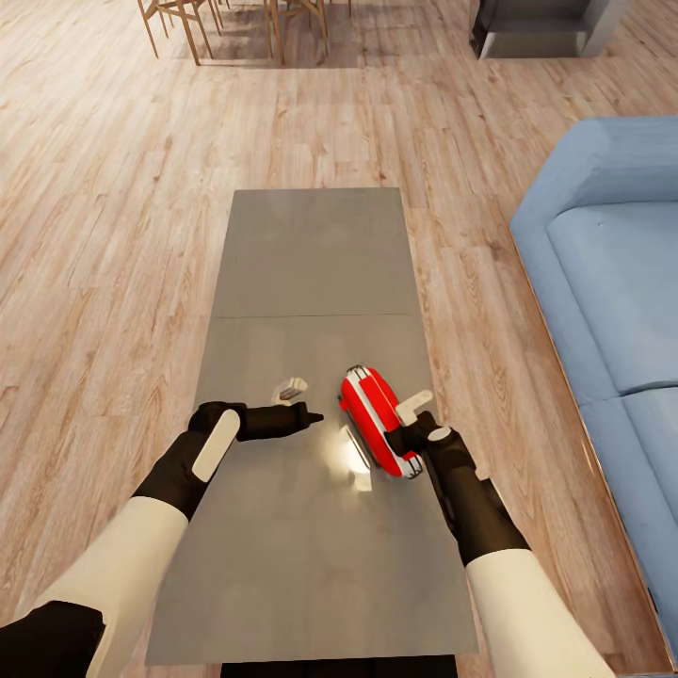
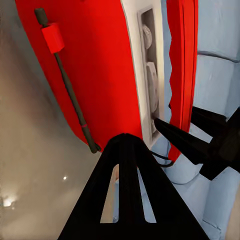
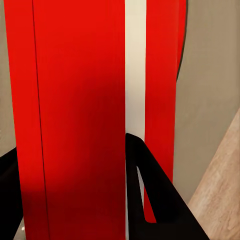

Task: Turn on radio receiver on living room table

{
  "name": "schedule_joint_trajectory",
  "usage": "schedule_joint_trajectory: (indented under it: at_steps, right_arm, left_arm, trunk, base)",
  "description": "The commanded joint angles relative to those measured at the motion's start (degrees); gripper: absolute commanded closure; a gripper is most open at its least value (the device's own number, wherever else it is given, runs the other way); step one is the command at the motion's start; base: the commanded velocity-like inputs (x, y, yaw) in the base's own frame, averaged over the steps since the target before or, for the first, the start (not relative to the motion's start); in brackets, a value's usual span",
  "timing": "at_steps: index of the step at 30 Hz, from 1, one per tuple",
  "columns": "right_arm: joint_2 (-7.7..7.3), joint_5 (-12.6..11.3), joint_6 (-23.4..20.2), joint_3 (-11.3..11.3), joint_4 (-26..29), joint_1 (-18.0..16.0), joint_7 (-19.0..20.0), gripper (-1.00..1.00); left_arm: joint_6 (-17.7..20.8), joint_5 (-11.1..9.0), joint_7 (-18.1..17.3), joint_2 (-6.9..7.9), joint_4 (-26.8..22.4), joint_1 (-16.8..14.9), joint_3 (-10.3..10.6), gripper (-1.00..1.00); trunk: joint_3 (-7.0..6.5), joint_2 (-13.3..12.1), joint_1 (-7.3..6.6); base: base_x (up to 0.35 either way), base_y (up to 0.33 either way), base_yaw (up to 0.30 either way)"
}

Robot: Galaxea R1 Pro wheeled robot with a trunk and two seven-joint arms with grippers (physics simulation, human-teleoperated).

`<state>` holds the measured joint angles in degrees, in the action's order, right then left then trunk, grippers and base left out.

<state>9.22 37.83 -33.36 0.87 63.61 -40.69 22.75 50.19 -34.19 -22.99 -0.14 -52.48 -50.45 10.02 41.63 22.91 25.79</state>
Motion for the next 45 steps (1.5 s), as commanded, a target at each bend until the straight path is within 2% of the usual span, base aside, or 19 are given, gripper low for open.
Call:
schedule_joint_trajectory:
  at_steps: [1, 36, 37, 45]
  right_arm:
    - [0.0, -0.12, 0.12, 0.01, -0.08, -0.01, -0.06, 1.0]
    - [0.0, -0.12, 0.09, 0.0, -0.24, -0.01, -0.16, 1.0]
    - [0.0, -0.12, 0.07, 0.0, -0.24, -0.01, -0.16, -1.0]
    - [0.0, -0.72, -0.09, 0.0, -0.24, -0.01, -0.17, -1.0]
  left_arm:
    - [0.0, 0.0, -0.01, -0.01, 0.0, 0.0, 0.0, 1.0]
    - [-0.09, 0.0, -0.03, -0.03, 0.01, 0.0, 0.0, 1.0]
    - [-0.09, 0.0, -0.03, -0.03, 0.01, 0.0, 0.0, 1.0]
    - [-0.04, 0.0, -0.04, -0.03, -0.07, 0.0, 0.0, 1.0]
  trunk:
    - [0.0, 0.01, 0.0]
    - [0.0, 0.01, 0.0]
    - [0.0, 0.01, 0.0]
    - [0.0, 0.01, 0.0]
  base:
    - [0.0, 0.0, 0.0]
    - [0.0, 0.0, 0.0]
    - [0.0, 0.0, 0.0]
    - [0.0, 0.0, 0.0]
